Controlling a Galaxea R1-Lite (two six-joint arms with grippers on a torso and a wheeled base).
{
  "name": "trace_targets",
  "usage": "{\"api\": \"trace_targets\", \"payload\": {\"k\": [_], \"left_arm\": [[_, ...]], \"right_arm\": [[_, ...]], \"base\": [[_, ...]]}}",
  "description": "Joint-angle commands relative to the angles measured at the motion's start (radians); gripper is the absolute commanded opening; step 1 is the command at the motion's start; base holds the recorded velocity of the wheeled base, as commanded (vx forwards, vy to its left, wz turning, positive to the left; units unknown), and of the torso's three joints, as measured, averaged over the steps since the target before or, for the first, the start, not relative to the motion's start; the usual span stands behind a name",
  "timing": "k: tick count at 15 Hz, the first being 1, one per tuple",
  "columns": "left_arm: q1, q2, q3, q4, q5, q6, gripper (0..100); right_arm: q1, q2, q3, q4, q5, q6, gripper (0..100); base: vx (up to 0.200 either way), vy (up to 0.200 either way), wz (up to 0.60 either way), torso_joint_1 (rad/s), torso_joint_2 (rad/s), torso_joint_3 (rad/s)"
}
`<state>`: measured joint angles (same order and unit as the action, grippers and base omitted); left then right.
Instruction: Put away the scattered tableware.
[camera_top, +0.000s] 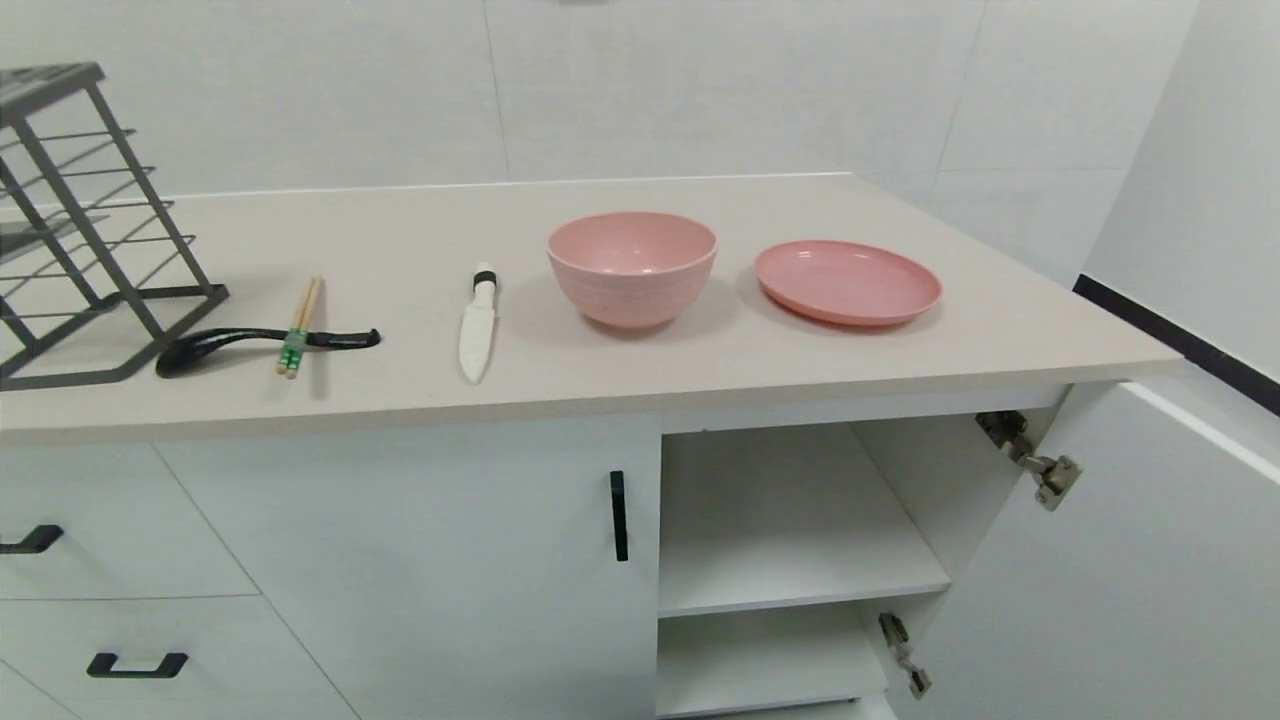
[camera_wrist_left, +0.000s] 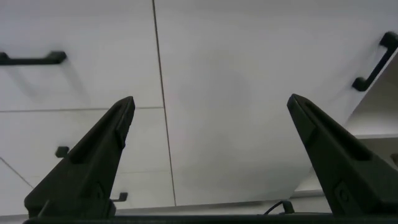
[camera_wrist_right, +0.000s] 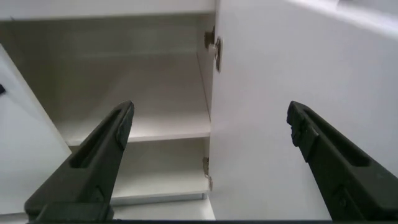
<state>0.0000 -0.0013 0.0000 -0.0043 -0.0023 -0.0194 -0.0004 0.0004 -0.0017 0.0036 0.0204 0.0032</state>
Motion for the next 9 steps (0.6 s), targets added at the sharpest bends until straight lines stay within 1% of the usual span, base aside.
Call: {"api": "trace_targets", "payload": {"k": [1, 4, 6, 7, 8, 9], "left_arm": [[0.000, 0.001, 0.000, 0.000, 0.001, -0.001, 100], [0.000, 0.001, 0.000, 0.000, 0.001, -0.001, 100], [0.000, 0.001, 0.000, 0.001, 0.001, -0.001, 100], [0.000, 0.001, 0.000, 0.001, -0.001, -0.001, 100], [0.000, 0.001, 0.000, 0.001, -0.001, -0.001, 100], [0.000, 0.001, 0.000, 0.001, -0.001, -0.001, 100]], "right_arm": [[0.000, 0.000, 0.000, 0.001, 0.001, 0.000, 100], [0.000, 0.000, 0.000, 0.001, 0.001, 0.000, 100], [0.000, 0.000, 0.000, 0.001, 0.001, 0.000, 100], [0.000, 0.000, 0.000, 0.001, 0.001, 0.000, 100], [0.000, 0.000, 0.000, 0.001, 0.001, 0.000, 100], [0.000, 0.000, 0.000, 0.003, 0.001, 0.000, 100]], "base": [[0.000, 0.000, 0.00, 0.203, -0.57, -0.188], [0.000, 0.000, 0.00, 0.225, -0.50, -0.212], [0.000, 0.000, 0.00, 0.046, -0.49, -0.224], [0.000, 0.000, 0.00, 0.168, -0.50, -0.217], [0.000, 0.000, 0.00, 0.286, -0.49, -0.222], [0.000, 0.000, 0.00, 0.427, -0.49, -0.232]]}}
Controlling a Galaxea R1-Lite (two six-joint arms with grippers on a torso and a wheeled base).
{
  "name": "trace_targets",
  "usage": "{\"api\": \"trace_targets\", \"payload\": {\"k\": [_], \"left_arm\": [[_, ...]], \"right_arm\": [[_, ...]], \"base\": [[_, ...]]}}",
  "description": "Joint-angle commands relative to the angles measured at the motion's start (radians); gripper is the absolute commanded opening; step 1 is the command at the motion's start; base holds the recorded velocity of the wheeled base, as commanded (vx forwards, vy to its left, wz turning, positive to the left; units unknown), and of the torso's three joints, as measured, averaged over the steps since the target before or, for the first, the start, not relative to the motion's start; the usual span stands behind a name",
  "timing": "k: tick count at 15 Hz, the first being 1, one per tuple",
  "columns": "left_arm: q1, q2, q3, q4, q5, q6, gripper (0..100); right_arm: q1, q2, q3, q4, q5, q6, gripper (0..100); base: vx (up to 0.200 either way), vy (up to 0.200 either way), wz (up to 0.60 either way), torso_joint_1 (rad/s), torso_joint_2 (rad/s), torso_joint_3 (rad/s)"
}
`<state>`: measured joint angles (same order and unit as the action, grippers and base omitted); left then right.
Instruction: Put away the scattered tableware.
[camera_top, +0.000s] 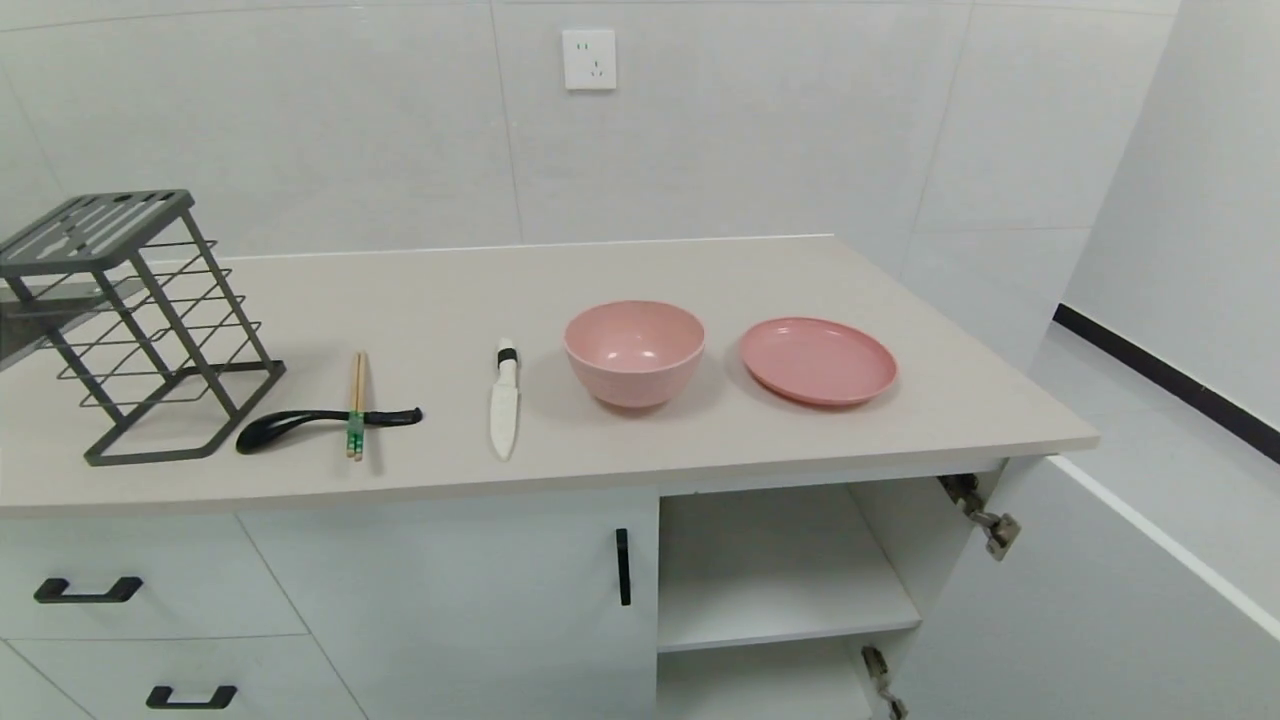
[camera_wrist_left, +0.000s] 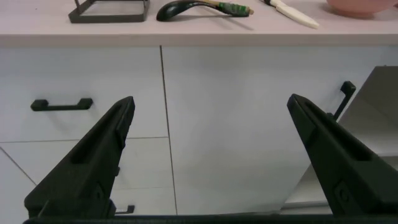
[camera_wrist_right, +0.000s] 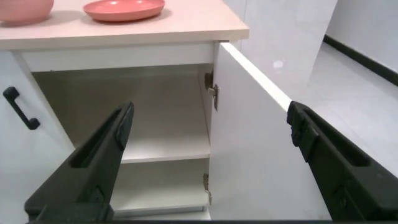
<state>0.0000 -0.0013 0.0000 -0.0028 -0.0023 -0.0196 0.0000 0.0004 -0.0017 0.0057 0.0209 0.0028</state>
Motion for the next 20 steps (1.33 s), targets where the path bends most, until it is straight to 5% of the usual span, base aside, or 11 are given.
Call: {"api": "trace_targets", "payload": {"k": [1, 11, 15, 20], "left_arm": [[0.000, 0.001, 0.000, 0.000, -0.001, 0.000, 100], [0.000, 0.001, 0.000, 0.000, -0.001, 0.000, 100], [0.000, 0.001, 0.000, -0.002, 0.001, -0.005, 100], [0.000, 0.001, 0.000, -0.002, 0.001, -0.003, 100]], "right_arm": [[0.000, 0.000, 0.000, -0.001, 0.001, 0.000, 100], [0.000, 0.000, -0.001, -0.001, 0.001, 0.000, 100], [0.000, 0.000, 0.000, -0.001, 0.001, 0.000, 100], [0.000, 0.000, 0.000, -0.001, -0.001, 0.000, 100]], "base": [[0.000, 0.000, 0.00, 0.373, -0.47, -0.242], [0.000, 0.000, 0.00, 0.286, -0.52, -0.251], [0.150, 0.000, 0.00, 0.295, -0.59, -0.286], [0.000, 0.000, 0.00, 0.097, -0.16, -0.086]]}}
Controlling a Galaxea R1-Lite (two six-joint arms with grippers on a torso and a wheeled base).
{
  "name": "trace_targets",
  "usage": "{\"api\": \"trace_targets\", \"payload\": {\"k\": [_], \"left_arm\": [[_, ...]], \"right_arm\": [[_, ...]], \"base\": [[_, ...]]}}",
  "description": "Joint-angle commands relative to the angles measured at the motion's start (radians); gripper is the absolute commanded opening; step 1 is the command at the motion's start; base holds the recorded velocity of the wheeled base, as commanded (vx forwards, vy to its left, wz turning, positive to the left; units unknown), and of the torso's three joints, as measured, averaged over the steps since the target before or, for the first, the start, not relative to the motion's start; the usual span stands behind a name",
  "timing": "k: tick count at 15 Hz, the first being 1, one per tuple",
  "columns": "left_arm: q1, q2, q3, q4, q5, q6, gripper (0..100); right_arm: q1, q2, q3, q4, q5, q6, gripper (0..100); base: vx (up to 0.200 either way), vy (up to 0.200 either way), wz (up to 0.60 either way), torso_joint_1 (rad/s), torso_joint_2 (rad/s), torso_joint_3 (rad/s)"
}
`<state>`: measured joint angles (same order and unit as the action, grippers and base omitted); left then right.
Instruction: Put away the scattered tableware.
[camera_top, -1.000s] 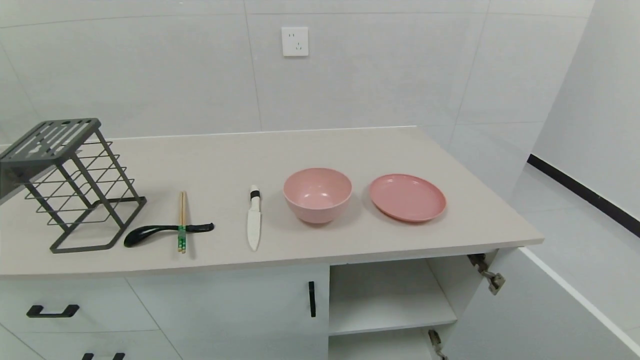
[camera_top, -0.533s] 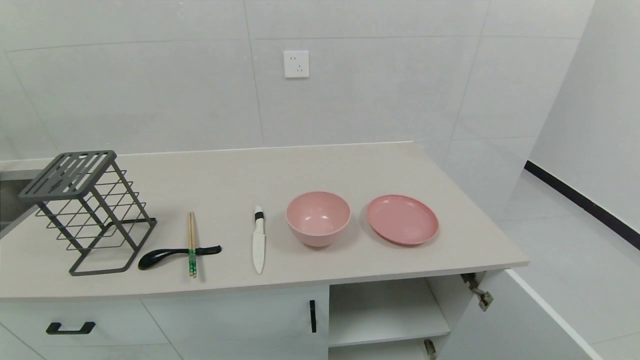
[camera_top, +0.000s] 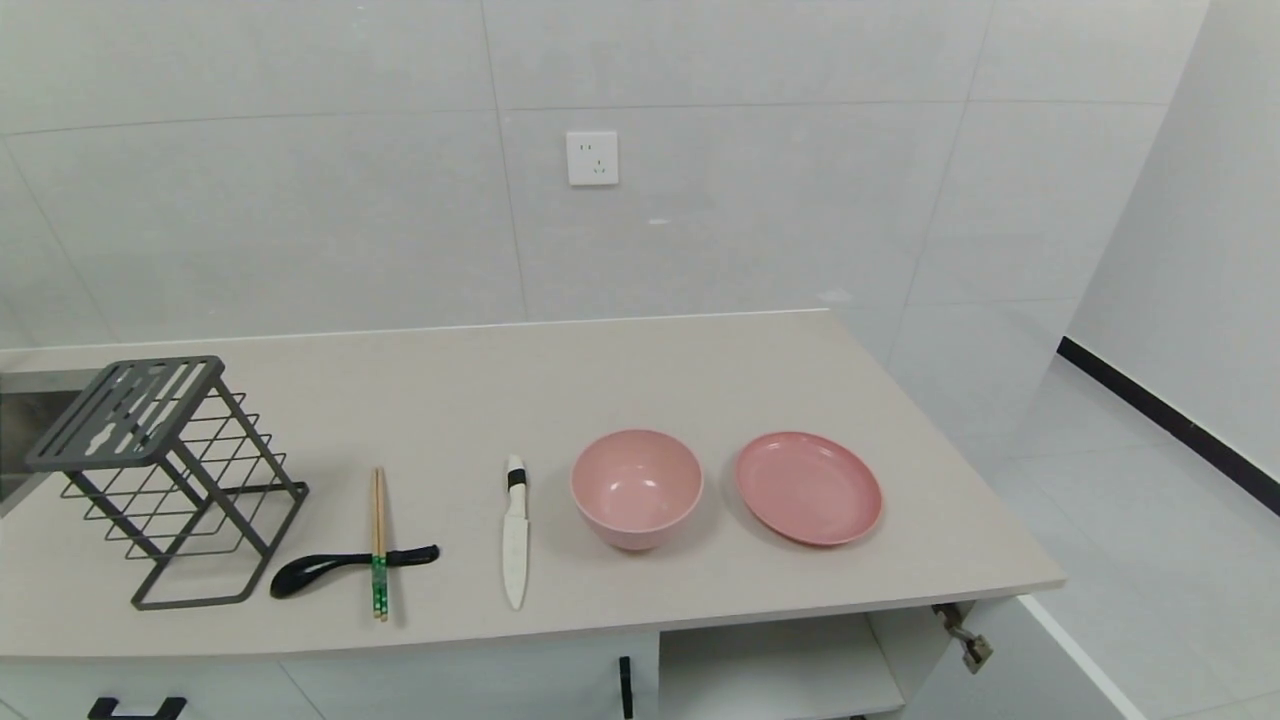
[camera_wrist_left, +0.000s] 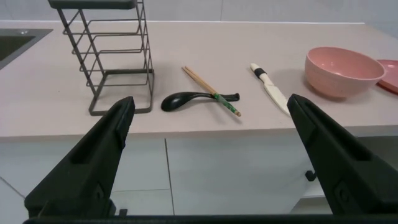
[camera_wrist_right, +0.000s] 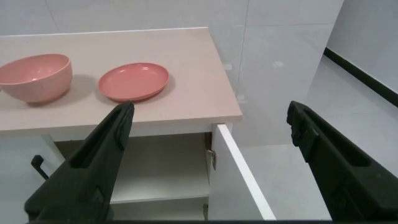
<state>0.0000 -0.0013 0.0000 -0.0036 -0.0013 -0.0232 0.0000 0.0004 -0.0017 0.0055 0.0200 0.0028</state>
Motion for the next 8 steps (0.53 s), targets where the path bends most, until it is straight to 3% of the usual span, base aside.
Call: {"api": "trace_targets", "payload": {"k": [1, 4, 6, 7, 8], "left_arm": [[0.000, 0.001, 0.000, -0.001, 0.000, 0.000, 100], [0.000, 0.001, 0.000, -0.001, 0.003, -0.004, 100], [0.000, 0.001, 0.000, -0.001, 0.003, -0.004, 100], [0.000, 0.001, 0.000, -0.001, 0.003, -0.003, 100], [0.000, 0.001, 0.000, -0.001, 0.003, -0.004, 100]], "right_arm": [[0.000, 0.000, 0.000, -0.001, 0.000, 0.000, 100], [0.000, 0.000, 0.000, -0.001, 0.000, 0.000, 100], [0.000, 0.000, 0.000, -0.001, 0.000, 0.000, 100], [0.000, 0.000, 0.000, -0.001, 0.000, 0.000, 100], [0.000, 0.000, 0.000, -0.001, 0.000, 0.000, 100]], "base": [[0.000, 0.000, 0.00, 0.149, -0.29, -0.144], [0.000, 0.000, 0.00, 0.203, -0.39, -0.191], [0.000, 0.000, 0.00, 0.063, -0.12, -0.046], [0.200, 0.000, 0.00, 0.022, -0.03, -0.022], [0.000, 0.000, 0.00, 0.000, 0.00, 0.000]]}}
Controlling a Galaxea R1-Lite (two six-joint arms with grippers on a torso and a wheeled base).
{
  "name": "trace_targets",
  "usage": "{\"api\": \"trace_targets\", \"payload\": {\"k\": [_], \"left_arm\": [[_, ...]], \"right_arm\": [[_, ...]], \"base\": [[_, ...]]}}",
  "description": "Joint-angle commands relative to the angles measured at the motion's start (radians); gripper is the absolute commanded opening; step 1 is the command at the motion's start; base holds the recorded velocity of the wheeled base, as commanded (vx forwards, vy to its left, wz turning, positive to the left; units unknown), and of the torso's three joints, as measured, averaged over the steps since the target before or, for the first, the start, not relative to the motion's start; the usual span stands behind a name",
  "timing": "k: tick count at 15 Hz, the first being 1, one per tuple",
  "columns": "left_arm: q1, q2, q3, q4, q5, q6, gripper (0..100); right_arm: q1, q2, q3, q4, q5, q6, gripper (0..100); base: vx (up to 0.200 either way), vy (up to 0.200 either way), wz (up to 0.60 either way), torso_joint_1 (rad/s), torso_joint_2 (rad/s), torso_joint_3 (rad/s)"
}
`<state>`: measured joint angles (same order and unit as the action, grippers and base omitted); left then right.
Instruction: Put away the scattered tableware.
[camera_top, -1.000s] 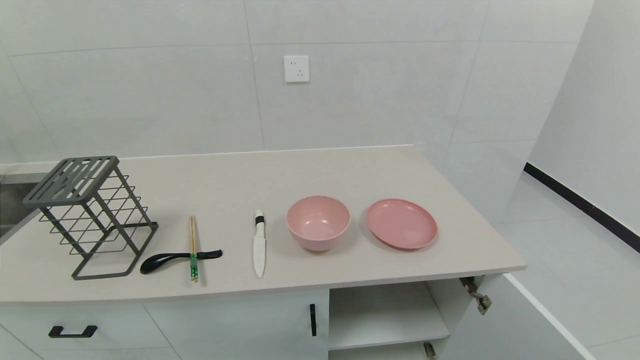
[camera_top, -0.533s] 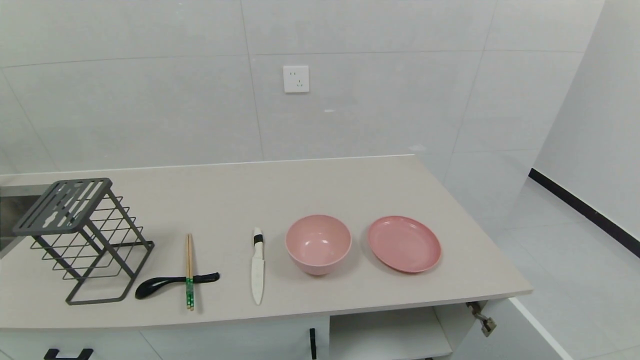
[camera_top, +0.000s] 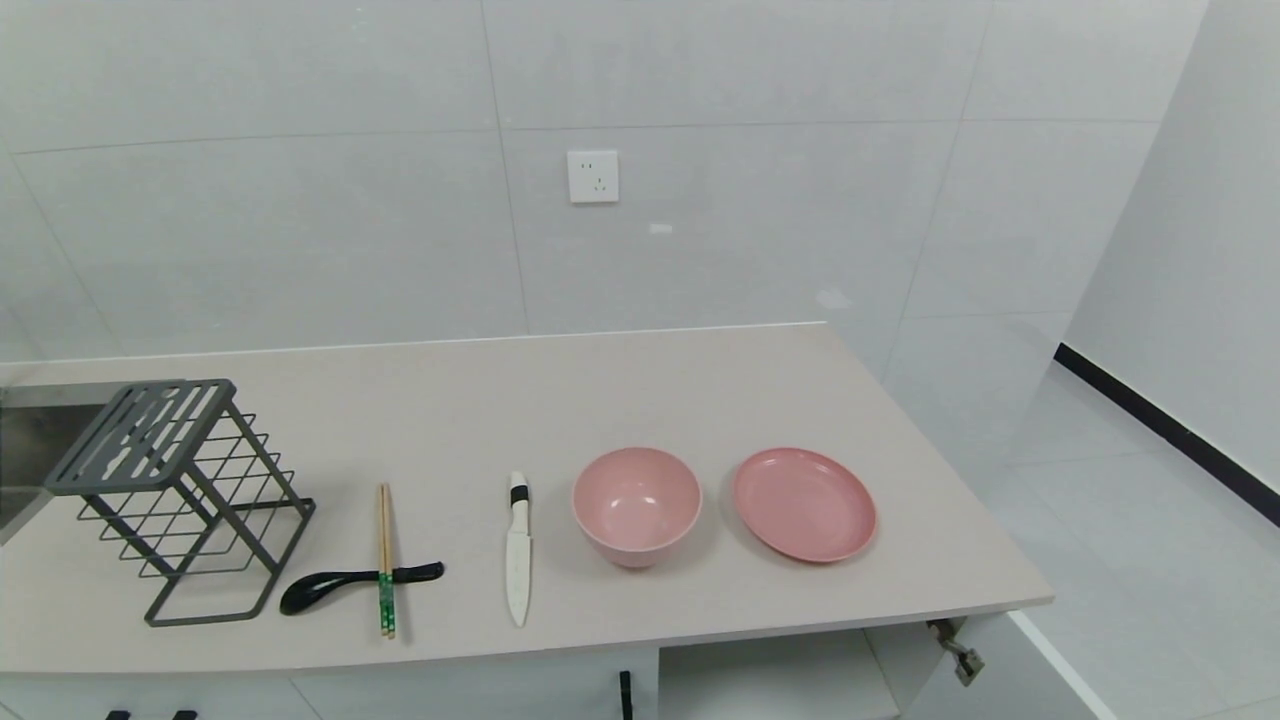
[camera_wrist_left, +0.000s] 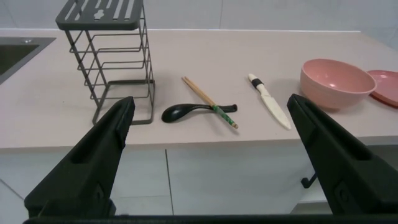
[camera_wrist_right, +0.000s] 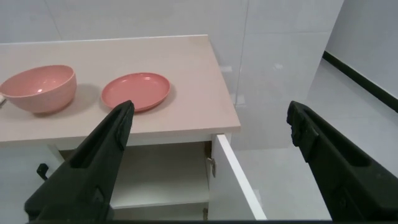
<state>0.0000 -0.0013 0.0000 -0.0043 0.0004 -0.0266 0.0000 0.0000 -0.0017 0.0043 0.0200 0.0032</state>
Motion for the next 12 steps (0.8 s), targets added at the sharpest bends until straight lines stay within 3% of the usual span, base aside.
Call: {"api": "trace_targets", "payload": {"k": [1, 4, 7, 10, 12], "left_arm": [[0.000, 0.001, 0.000, 0.000, 0.001, -0.001, 100], [0.000, 0.001, 0.000, 0.000, 0.000, 0.005, 100], [0.000, 0.001, 0.000, 0.001, 0.000, 0.004, 100], [0.000, 0.001, 0.000, 0.003, -0.010, 0.034, 100], [0.000, 0.001, 0.000, 0.003, -0.011, 0.034, 100]], "right_arm": [[0.000, 0.000, 0.000, 0.002, 0.001, 0.000, 100], [0.000, 0.000, -0.001, 0.000, 0.000, 0.000, 100], [0.000, 0.000, 0.000, 0.000, 0.001, 0.000, 100], [0.000, 0.000, 0.000, 0.000, 0.003, 0.000, 100], [0.002, 0.000, -0.001, -0.001, 0.006, -0.003, 100]], "base": [[0.000, 0.000, 0.00, 0.000, 0.00, 0.000], [0.133, 0.000, 0.00, -0.003, 0.00, 0.000], [0.000, 0.000, 0.00, 0.000, 0.00, 0.000], [0.000, 0.000, 0.00, 0.000, 0.00, 0.000], [0.000, 0.000, 0.00, 0.000, 0.00, 0.000]]}}
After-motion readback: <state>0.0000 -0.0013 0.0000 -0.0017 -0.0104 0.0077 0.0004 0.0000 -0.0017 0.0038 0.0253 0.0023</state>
